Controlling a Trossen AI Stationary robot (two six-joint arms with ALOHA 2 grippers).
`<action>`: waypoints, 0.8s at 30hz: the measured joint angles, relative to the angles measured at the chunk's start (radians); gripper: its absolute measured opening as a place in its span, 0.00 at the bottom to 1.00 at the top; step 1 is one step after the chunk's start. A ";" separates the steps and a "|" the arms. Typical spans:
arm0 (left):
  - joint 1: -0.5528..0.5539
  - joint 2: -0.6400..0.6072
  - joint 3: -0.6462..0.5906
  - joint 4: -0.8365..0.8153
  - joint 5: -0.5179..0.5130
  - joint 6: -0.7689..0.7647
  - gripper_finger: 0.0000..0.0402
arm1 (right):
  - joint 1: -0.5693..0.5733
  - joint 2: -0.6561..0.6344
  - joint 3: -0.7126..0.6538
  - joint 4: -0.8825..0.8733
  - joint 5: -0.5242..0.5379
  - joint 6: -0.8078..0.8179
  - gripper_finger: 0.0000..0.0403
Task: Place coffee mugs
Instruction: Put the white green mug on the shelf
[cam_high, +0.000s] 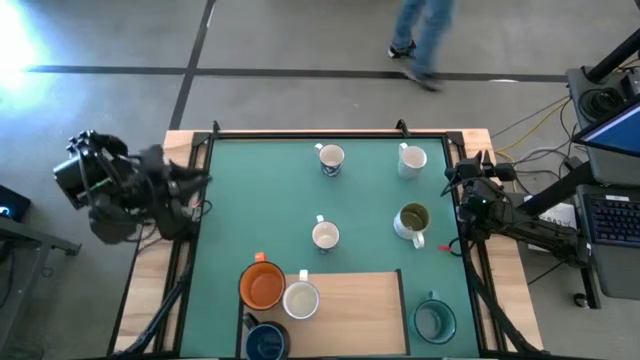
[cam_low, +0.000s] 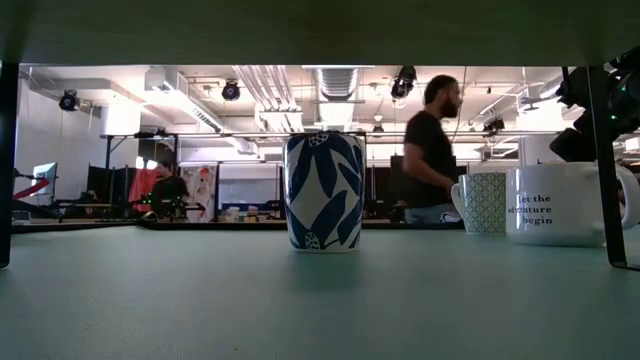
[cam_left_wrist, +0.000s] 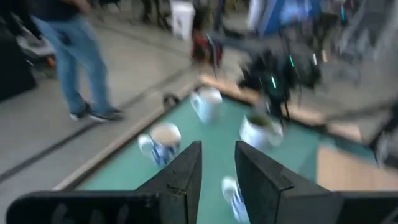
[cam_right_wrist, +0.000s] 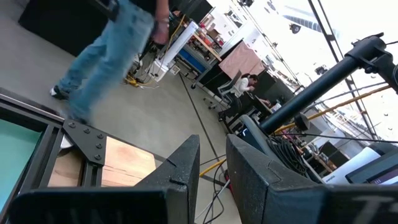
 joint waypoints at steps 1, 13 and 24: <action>0.000 -0.011 -0.003 0.000 -0.037 0.003 0.20 | 0.000 0.000 0.000 0.000 0.000 0.000 0.17; 0.023 -0.082 -0.004 0.017 -0.196 0.020 0.20 | -0.005 0.000 0.000 -0.013 0.010 -0.401 0.17; 0.023 -0.129 -0.004 0.014 -0.136 0.061 0.20 | -0.006 -0.001 0.000 -0.005 -0.520 -0.250 0.17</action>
